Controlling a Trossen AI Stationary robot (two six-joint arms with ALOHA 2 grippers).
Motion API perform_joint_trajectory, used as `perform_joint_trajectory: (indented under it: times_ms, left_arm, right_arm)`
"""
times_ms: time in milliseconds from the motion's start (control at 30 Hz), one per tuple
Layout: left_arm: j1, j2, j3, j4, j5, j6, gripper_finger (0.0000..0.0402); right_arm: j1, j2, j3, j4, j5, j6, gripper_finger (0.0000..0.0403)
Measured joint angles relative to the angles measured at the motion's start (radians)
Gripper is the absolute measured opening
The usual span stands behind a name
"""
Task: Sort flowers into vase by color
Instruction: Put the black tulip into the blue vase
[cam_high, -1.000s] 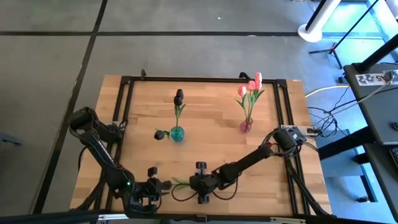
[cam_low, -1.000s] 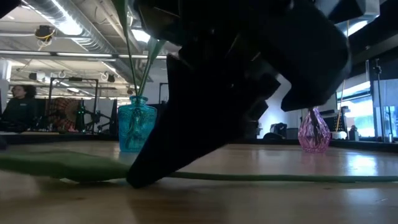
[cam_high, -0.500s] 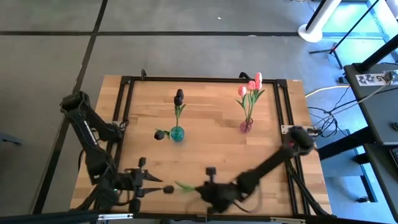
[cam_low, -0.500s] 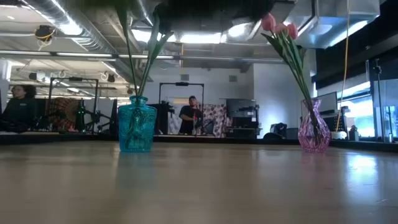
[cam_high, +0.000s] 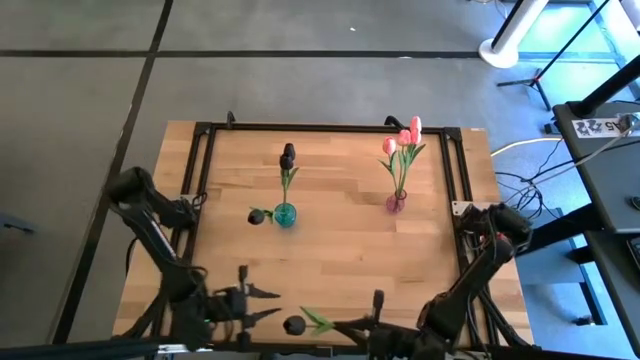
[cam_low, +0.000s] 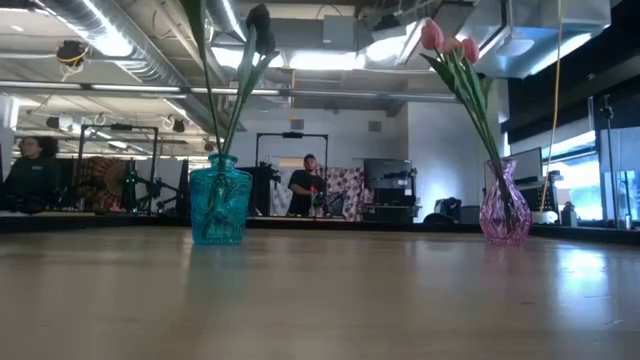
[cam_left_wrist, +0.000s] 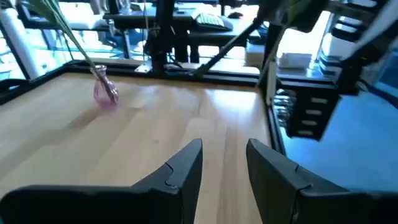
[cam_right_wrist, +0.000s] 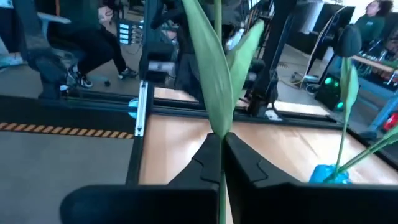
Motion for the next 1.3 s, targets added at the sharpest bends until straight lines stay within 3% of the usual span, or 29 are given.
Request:
perform_joint_trajectory:
  times_ms: [133,267,367,533,767,1067,1300]
  left_arm:
    - [0.079,0.102,0.0,0.278,0.039,0.16,0.0122]
    - [0.158,0.226,0.0,0.676,0.162,0.416,0.0122]
    - [0.175,0.292,0.0,0.915,0.234,0.606,0.0122]
    - [0.172,0.347,0.0,1.177,0.328,0.825,0.0122]
    - [0.203,0.349,0.0,1.328,0.465,0.887,0.0122]
    - [0.258,0.349,0.0,1.428,0.641,0.888,0.0121]
    - [0.262,0.348,0.017,1.468,0.69,0.914,0.007]
  right_arm:
    - [-0.039,0.003,0.0,0.022,-0.042,-0.064,0.0003]
    - [-0.089,0.003,0.0,0.03,-0.132,-0.138,0.0002]
    - [-0.104,0.003,0.0,0.029,-0.125,-0.159,0.0002]
    - [-0.086,0.003,0.0,0.084,-0.122,-0.246,0.0002]
    - [-0.083,0.003,0.0,0.096,-0.12,-0.27,0.0002]
    - [-0.102,0.004,0.0,0.267,-0.12,-0.347,0.0002]
    - [-0.102,0.004,0.0,0.325,-0.145,-0.348,0.0002]
